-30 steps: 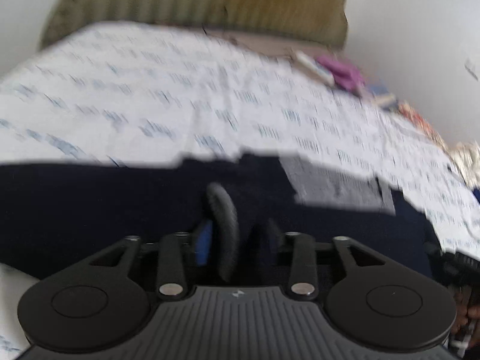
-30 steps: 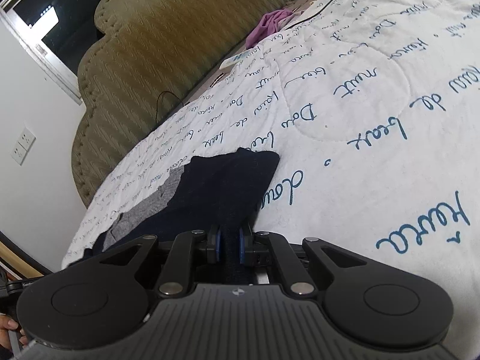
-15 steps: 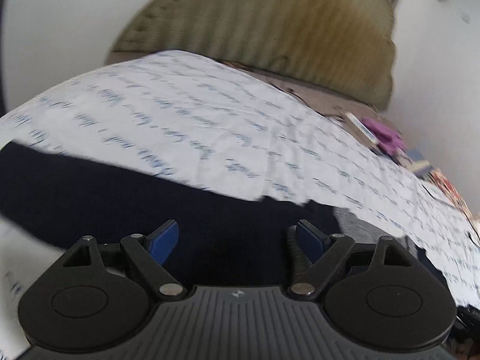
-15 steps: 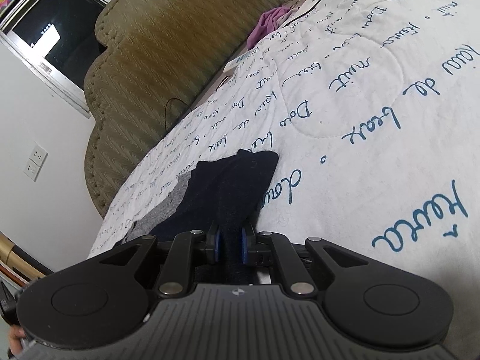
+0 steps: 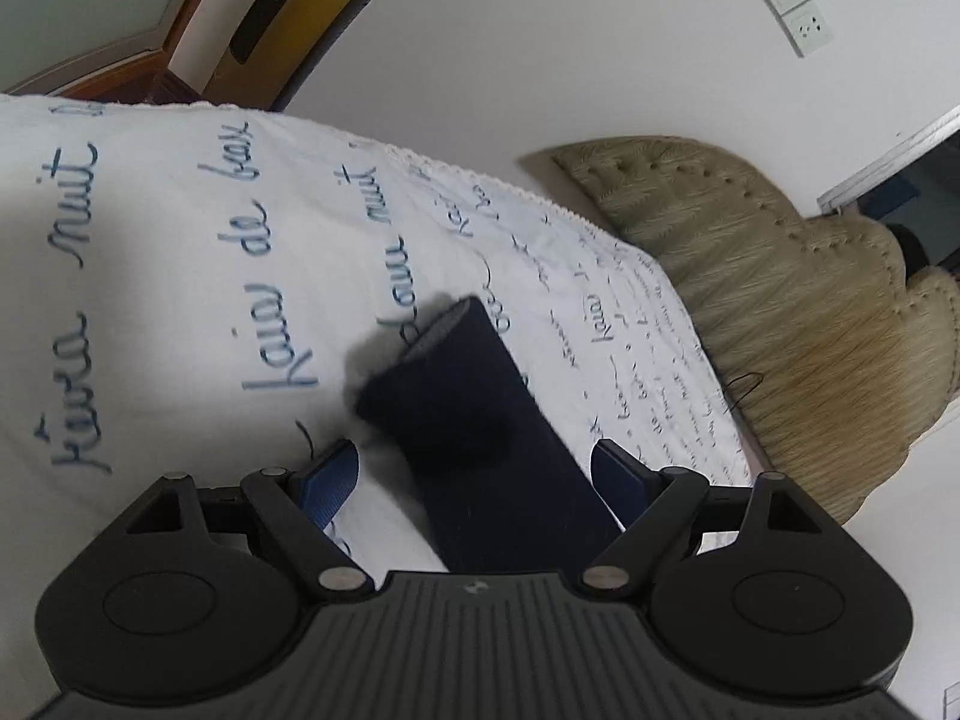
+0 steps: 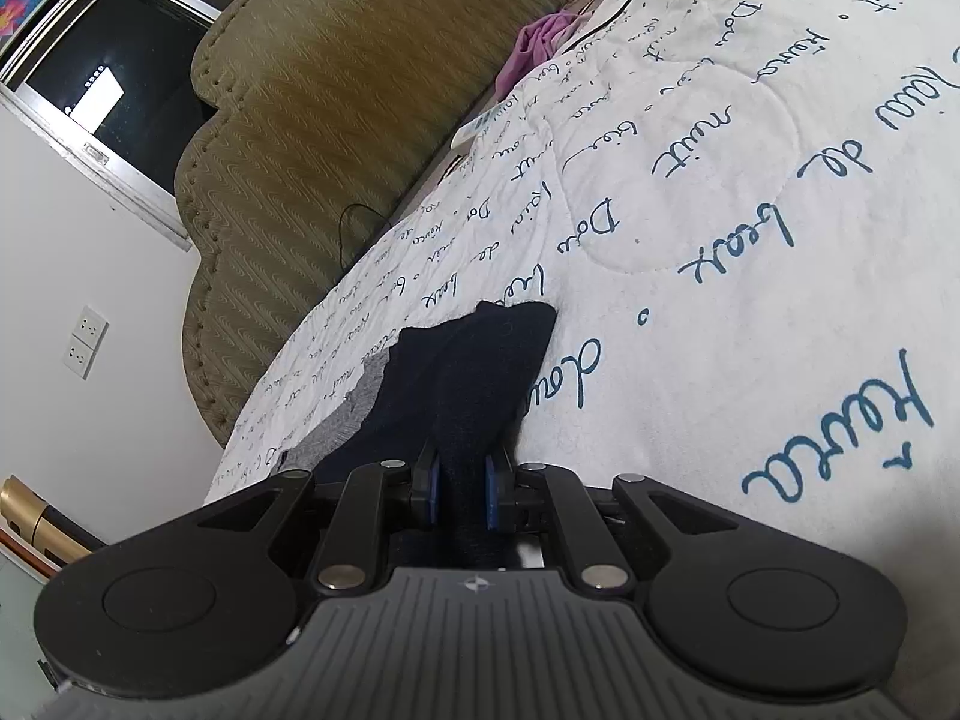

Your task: Fold small clothes

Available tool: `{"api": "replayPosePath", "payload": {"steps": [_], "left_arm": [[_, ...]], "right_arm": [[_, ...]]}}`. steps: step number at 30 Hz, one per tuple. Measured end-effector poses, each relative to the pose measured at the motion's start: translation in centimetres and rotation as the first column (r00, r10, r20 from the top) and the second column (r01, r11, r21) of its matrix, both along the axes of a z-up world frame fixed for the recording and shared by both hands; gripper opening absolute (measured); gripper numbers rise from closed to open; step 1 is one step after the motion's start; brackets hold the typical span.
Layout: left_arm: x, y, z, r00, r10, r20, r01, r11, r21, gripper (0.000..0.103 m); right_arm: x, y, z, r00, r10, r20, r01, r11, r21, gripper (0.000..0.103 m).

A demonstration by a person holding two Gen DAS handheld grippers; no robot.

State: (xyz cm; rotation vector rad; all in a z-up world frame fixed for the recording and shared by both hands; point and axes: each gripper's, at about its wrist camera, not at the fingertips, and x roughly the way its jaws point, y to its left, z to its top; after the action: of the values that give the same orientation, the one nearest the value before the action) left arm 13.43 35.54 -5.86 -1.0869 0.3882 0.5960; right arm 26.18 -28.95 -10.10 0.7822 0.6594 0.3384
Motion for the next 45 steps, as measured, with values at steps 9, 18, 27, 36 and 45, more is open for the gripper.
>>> {"api": "replayPosePath", "payload": {"steps": [9,18,27,36,45], "left_arm": [[2.3,0.8,-0.8,0.998,-0.059,-0.022,0.060,0.996,0.061,0.010],[6.9,-13.4,6.0,0.960,-0.248,-0.129,0.272,0.722,0.636,0.006],[10.5,-28.1,1.7,0.506,-0.797,-0.328,0.834,0.357,0.420,0.045],[4.1,-16.8,1.9,0.937,-0.279,0.209,0.234,0.948,0.215,0.088],[4.7,-11.0,-3.7,0.919,-0.087,0.385,0.137,0.985,-0.106,0.088]], "right_arm": [[0.0,0.2,0.0,1.000,-0.009,0.001,0.009,1.000,-0.002,0.018],[0.0,0.3,-0.1,1.000,-0.014,0.001,0.014,1.000,0.004,0.018],[-0.1,0.2,-0.2,1.000,-0.013,0.002,0.013,1.000,0.018,0.018],[0.0,0.8,0.2,1.000,-0.009,-0.009,0.009,0.999,-0.035,0.018],[-1.0,16.2,11.5,0.962,0.231,0.145,-0.189,0.948,-0.255,0.075]]}}
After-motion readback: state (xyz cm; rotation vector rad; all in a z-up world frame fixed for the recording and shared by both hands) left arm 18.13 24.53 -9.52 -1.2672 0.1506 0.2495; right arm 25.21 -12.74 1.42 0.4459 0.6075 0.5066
